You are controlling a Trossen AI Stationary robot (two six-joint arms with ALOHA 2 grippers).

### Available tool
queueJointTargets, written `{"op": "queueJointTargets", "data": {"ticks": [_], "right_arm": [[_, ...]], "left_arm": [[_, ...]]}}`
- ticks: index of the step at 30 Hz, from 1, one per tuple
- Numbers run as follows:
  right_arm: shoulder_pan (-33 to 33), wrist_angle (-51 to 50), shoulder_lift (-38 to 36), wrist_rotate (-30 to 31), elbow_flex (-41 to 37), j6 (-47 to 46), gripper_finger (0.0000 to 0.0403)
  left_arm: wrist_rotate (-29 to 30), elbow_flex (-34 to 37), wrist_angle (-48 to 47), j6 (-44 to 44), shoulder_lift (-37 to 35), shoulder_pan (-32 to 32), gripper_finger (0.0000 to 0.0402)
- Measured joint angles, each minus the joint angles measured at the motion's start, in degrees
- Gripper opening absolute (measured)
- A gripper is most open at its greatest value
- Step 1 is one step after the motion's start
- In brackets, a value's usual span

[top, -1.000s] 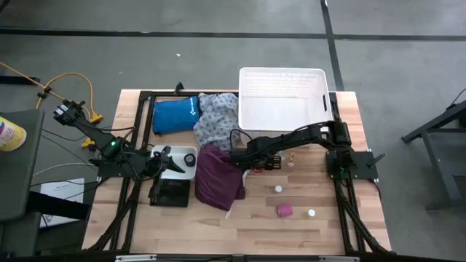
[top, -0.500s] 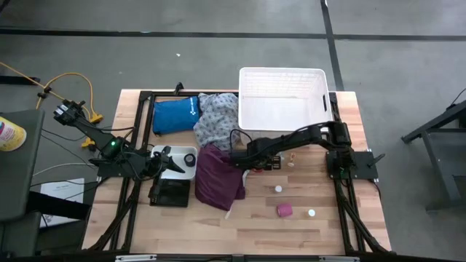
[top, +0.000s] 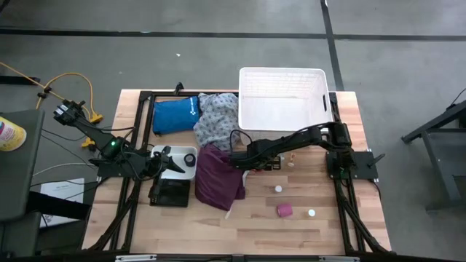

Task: Pick & place medical supplies in basket/bin
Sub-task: Put the red bandage into the white bin

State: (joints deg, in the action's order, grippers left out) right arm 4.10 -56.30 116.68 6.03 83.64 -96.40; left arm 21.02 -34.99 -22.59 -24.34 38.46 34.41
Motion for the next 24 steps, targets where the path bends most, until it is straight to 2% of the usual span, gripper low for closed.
{"op": "queueJointTargets", "data": {"ticks": [17, 24], "right_arm": [[3.15, 0.2, -0.77, 1.86, -0.02, 0.74, 0.0201], [5.27, 1.27, -6.19, 8.03, -0.02, 6.67, 0.0201]], "left_arm": [[0.0, 0.0, -0.01, 0.0, 0.01, 0.0, 0.0223], [0.0, 0.01, 0.03, 0.0, -0.01, 0.0, 0.0223]]}}
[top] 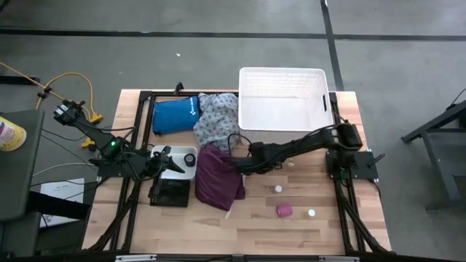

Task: Pick & place medical supplies in basket/bin
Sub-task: Put the red bandage into the white bin

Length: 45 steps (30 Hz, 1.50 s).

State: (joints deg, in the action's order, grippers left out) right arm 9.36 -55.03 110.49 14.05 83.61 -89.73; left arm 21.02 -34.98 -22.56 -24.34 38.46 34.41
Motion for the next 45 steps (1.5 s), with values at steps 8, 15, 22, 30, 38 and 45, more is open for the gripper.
{"op": "queueJointTargets", "data": {"ticks": [8, 15, 22, 30, 38, 45], "right_arm": [[3.65, 9.94, -5.59, 10.68, 0.0, 17.27, 0.0201], [4.98, 25.51, -7.03, 13.22, 0.11, 38.31, 0.0201], [5.01, 39.99, -7.01, 12.42, 0.04, 56.87, 0.0201], [6.69, 48.9, -6.41, 10.82, 0.04, 74.05, 0.0201], [8.76, 65.84, -0.58, 8.08, 0.02, 86.14, 0.0201], [9.57, 70.13, 3.44, 8.02, 0.02, 88.86, 0.0201]], "left_arm": [[0.0, 0.0, 0.38, 0.0, 0.0, 0.0, 0.0223], [0.0, 0.0, 0.75, 0.0, 0.02, -0.02, 0.0223], [0.0, 0.0, 0.9, 0.0, 0.02, -0.07, 0.0223], [0.0, 0.0, 0.96, 0.0, 0.02, -0.07, 0.0223], [0.0, 0.0, 1.46, 0.0, 0.02, -0.07, 0.0223], [0.0, 0.0, 1.74, 0.0, 0.02, -0.07, 0.0223]]}}
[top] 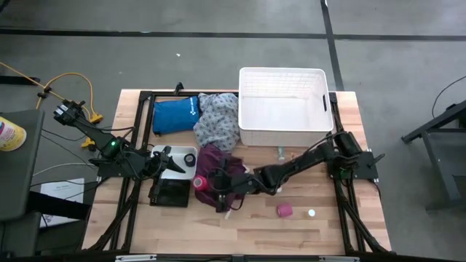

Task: Pick & place medical supplies in basket/bin
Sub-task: Put the red bandage into the white bin

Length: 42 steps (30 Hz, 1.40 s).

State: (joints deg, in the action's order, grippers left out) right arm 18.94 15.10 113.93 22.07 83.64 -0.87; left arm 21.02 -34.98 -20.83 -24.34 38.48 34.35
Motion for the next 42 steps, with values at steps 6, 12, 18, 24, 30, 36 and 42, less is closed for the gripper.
{"op": "queueJointTargets", "data": {"ticks": [6, 12, 18, 24, 30, 36, 42], "right_arm": [[-0.09, -0.29, -0.02, 0.19, 0.0, -0.76, 0.0201], [-0.07, -0.41, -0.02, 0.25, 0.0, -0.76, 0.0201], [-0.09, -0.91, -0.04, 0.05, 0.0, -0.78, 0.0201], [-0.09, -1.06, -0.04, -0.13, 0.0, -0.78, 0.0201], [-0.07, -1.15, -0.04, -0.16, 0.0, -0.78, 0.0201], [-0.07, -1.16, -0.04, -0.2, 0.0, -0.78, 0.0201], [-0.07, -1.14, -0.04, -0.18, 0.0, -0.81, 0.0201]], "left_arm": [[0.0, 0.0, -0.01, 0.0, 0.0, 0.0, 0.0223], [0.0, 0.0, -0.01, 0.0, 0.0, 0.0, 0.0223], [0.0, 0.0, -0.04, 0.0, 0.0, 0.0, 0.0223], [0.0, 0.0, 0.96, 0.0, 0.0, 0.0, 0.0223], [0.0, 0.0, 2.28, 0.0, 0.0, 0.0, 0.0223], [0.0, 0.0, 2.28, -0.02, 0.0, 0.0, 0.0223], [0.31, 0.0, 4.48, 3.53, 0.0, 0.0, 0.0223]]}}
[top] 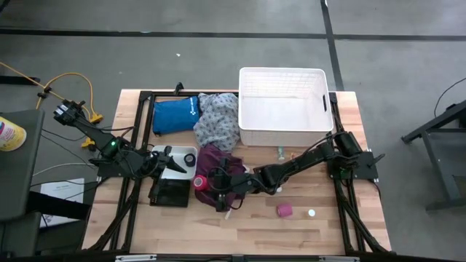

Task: Pick & place medical supplies in basket/bin
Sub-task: Put the red bandage into the white bin

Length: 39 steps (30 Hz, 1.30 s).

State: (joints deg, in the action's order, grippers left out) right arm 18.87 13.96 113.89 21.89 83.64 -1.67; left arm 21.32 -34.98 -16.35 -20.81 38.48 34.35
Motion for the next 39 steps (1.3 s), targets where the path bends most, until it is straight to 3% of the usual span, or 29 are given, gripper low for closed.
{"op": "queueJointTargets", "data": {"ticks": [8, 13, 19, 26, 33, 39], "right_arm": [[-0.02, 0.02, -0.02, 0.0, 0.0, -0.02, 0.0201], [-0.02, 0.02, -0.04, 0.0, 0.0, -0.02, 0.0201], [-0.02, 0.04, -0.09, -0.02, 0.0, -0.03, 0.0201], [-0.02, 0.16, -0.09, -0.03, 0.0, -0.04, 0.0201], [-0.02, 0.15, -0.09, -0.04, 0.0, -0.04, 0.0201], [-0.02, 0.5, -0.09, -0.04, 0.0, -0.04, 0.0201]], "left_arm": [[-2.28, -0.5, 1.02, -1.52, 0.0, 0.0, 0.0223], [-3.74, -4.67, -1.24, 0.14, 1.75, 0.02, 0.0223], [-2.27, -17.14, -15.25, 2.17, 11.61, 0.02, 0.0223], [-0.98, -27.96, -21.45, 10.85, 24.26, 1.46, 0.0223], [7.27, -30.91, -22.45, 17.06, 28.26, 4.2, 0.0223], [7.53, -30.93, -22.61, 18.17, 30.36, 3.73, 0.0223]]}}
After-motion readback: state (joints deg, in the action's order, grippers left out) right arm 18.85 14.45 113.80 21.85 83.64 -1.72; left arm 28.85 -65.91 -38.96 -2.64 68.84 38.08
